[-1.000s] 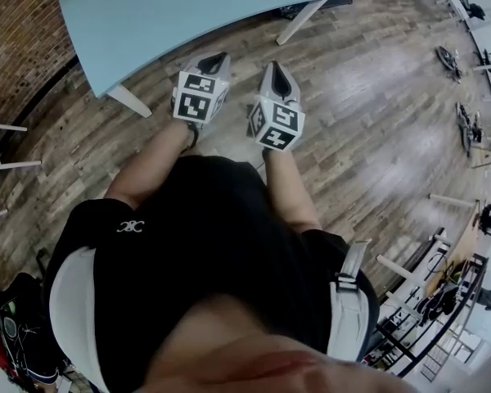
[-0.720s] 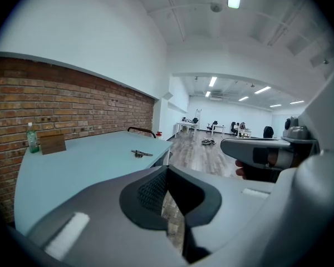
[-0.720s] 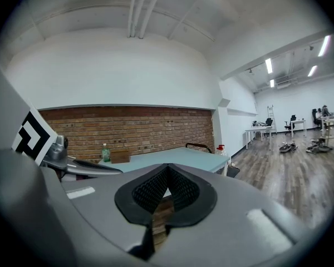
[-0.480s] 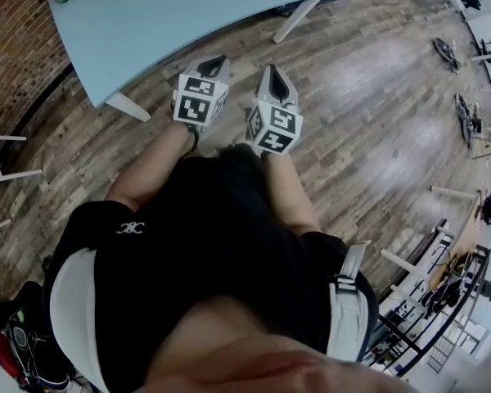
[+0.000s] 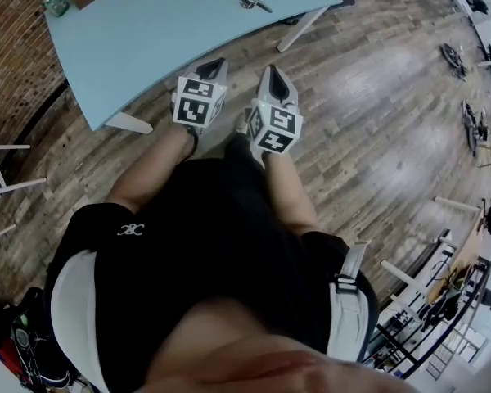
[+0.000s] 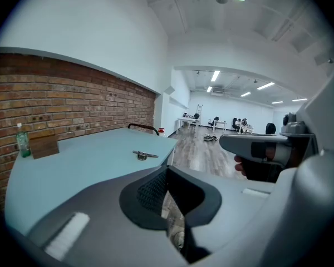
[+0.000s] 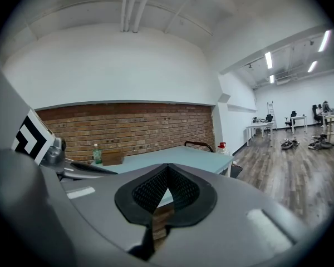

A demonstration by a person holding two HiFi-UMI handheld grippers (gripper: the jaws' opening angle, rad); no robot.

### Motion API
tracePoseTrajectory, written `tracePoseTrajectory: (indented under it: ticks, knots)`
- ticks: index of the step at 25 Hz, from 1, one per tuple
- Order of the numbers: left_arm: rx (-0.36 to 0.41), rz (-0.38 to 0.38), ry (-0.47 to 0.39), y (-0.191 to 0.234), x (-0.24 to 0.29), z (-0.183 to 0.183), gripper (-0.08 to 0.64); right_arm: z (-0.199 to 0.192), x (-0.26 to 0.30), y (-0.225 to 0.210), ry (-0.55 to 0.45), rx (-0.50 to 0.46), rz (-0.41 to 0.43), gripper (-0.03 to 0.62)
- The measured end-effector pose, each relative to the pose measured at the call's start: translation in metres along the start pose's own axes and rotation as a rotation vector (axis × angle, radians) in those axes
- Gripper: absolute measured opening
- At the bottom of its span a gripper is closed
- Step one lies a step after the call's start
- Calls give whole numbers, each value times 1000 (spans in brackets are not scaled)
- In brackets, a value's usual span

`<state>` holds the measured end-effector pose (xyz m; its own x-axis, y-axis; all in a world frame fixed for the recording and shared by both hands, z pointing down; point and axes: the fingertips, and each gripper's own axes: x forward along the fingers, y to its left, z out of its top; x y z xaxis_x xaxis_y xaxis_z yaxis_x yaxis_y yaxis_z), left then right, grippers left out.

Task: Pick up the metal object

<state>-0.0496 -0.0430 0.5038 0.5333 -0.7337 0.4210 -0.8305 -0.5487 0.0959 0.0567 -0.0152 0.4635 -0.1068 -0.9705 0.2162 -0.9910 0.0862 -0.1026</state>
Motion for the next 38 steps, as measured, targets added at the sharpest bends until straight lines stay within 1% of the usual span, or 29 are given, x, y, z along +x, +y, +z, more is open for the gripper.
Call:
tracePoseTrajectory:
  ticks: [4, 7, 15, 18, 21, 24, 25, 27, 29, 32, 34, 36, 38]
  knots:
    - [8, 7, 12, 10, 37, 16, 0, 9, 42, -21, 1, 10, 3, 14]
    - [-15, 15, 23, 27, 67, 28, 0, 16, 78, -29, 17, 4, 20, 14]
    - [-134, 16, 89, 49, 160, 53, 0, 34, 163, -68, 70, -18, 71, 14]
    - [-197, 23, 115, 52, 192, 57, 2, 37, 186, -82, 86, -20, 100, 14]
    - [-269, 41, 139, 60, 220, 55, 2, 38, 206, -94, 98, -19, 126, 14]
    - [-314, 76, 159, 71, 245, 54, 2, 39, 224, -107, 111, -22, 152, 14]
    - [-344, 84, 163, 74, 253, 53, 2, 40, 230, -111, 114, -23, 162, 14]
    - [-447, 88, 175, 79, 267, 47, 3, 43, 240, -118, 117, -25, 180, 14]
    - [-541, 98, 189, 83, 277, 39, 26, 46, 246, -122, 120, -25, 198, 14]
    - [-632, 116, 206, 93, 288, 30, 53, 46, 252, -126, 129, -23, 209, 14]
    - [-711, 118, 216, 98, 294, 22, 70, 43, 253, -129, 139, -21, 206, 14]
    - [-768, 126, 225, 104, 300, 13, 78, 39, 253, -133, 150, -24, 201, 14]
    - [-786, 137, 240, 109, 306, 7, 81, 40, 256, -138, 151, -24, 186, 14]
